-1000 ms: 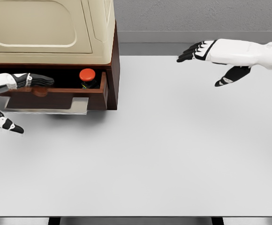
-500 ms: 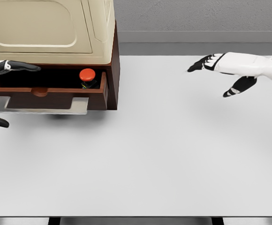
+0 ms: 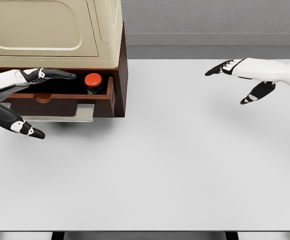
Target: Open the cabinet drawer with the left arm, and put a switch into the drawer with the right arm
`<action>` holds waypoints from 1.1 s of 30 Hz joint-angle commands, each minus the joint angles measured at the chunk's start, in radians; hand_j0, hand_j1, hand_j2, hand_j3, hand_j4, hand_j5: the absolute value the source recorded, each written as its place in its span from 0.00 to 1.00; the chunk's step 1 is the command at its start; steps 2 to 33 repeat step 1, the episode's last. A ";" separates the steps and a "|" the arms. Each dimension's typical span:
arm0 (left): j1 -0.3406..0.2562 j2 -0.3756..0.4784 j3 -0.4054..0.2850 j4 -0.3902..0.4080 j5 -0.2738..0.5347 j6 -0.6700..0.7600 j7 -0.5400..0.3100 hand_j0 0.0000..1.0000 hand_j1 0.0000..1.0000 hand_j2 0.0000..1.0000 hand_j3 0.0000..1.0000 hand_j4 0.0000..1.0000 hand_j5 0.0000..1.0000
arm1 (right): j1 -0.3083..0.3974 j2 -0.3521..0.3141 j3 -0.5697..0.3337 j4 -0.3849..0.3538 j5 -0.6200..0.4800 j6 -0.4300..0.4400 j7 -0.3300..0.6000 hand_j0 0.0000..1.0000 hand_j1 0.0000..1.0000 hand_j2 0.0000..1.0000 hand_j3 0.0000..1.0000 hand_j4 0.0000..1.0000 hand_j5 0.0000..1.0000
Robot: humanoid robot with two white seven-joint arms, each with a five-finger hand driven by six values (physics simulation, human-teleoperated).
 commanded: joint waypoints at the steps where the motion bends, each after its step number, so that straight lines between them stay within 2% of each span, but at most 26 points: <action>1: 0.000 -0.042 0.001 0.000 -0.017 0.002 0.000 1.00 1.00 1.00 1.00 1.00 1.00 | 0.000 0.012 -0.001 0.004 -0.007 0.003 0.000 1.00 1.00 1.00 1.00 1.00 1.00; 33: 0.000 -0.042 0.001 0.000 -0.017 0.002 0.000 1.00 1.00 1.00 1.00 1.00 1.00 | 0.000 0.012 -0.001 0.004 -0.007 0.003 0.000 1.00 1.00 1.00 1.00 1.00 1.00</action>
